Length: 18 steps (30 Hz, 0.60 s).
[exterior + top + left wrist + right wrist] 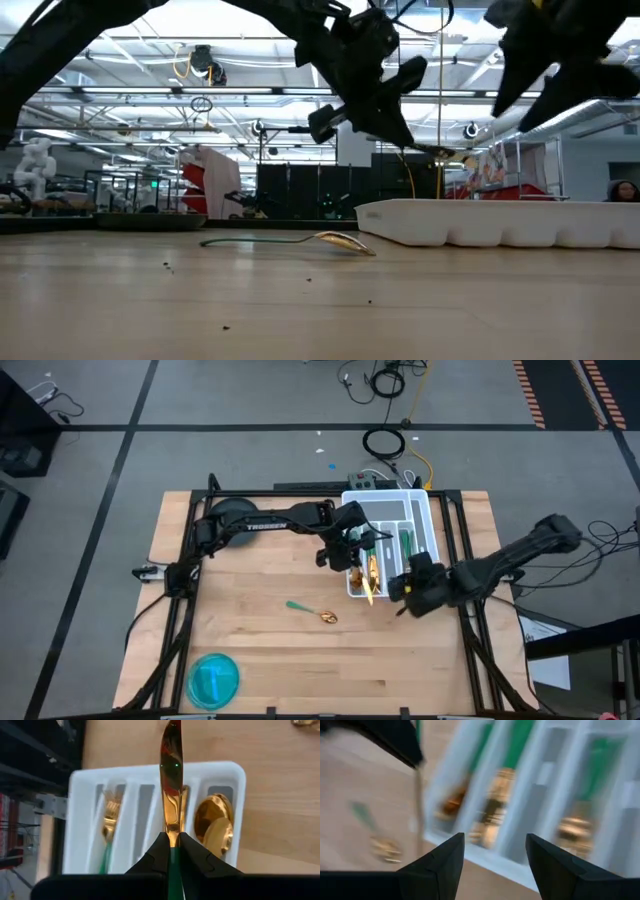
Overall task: Sort silverware
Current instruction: Put the green knife on the silverware tray with the other green knives
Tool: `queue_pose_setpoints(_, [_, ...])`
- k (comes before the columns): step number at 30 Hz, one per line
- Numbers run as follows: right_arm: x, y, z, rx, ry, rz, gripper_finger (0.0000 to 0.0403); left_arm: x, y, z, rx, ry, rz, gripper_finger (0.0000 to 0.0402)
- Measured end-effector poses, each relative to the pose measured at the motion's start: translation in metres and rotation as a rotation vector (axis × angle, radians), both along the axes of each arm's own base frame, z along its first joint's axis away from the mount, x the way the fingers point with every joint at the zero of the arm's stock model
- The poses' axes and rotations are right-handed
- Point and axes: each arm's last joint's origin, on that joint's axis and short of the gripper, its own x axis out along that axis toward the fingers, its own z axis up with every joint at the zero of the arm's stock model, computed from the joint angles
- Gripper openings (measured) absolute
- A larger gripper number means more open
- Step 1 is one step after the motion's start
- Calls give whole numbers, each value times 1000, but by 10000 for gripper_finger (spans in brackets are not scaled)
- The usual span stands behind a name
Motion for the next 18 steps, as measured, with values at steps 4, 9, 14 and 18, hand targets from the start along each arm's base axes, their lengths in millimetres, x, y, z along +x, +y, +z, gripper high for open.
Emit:
queue_pose_setpoints(4, [-19,-17,-15,99,-294,4,206,-2,-2,10,1,-28,2,22])
queue_pose_setpoints(9, [-42,-34,-46,196,-535,-16,206,-3,-3,22,-46,-75,9,22])
queue_pose_setpoints(14, [-44,-45,-47,210,-725,73,211,0,-8,25,-44,-111,-11,22])
queue_pose_setpoints(18, [-40,-52,-38,197,-752,179,212,3,-13,28,-56,-145,-41,22])
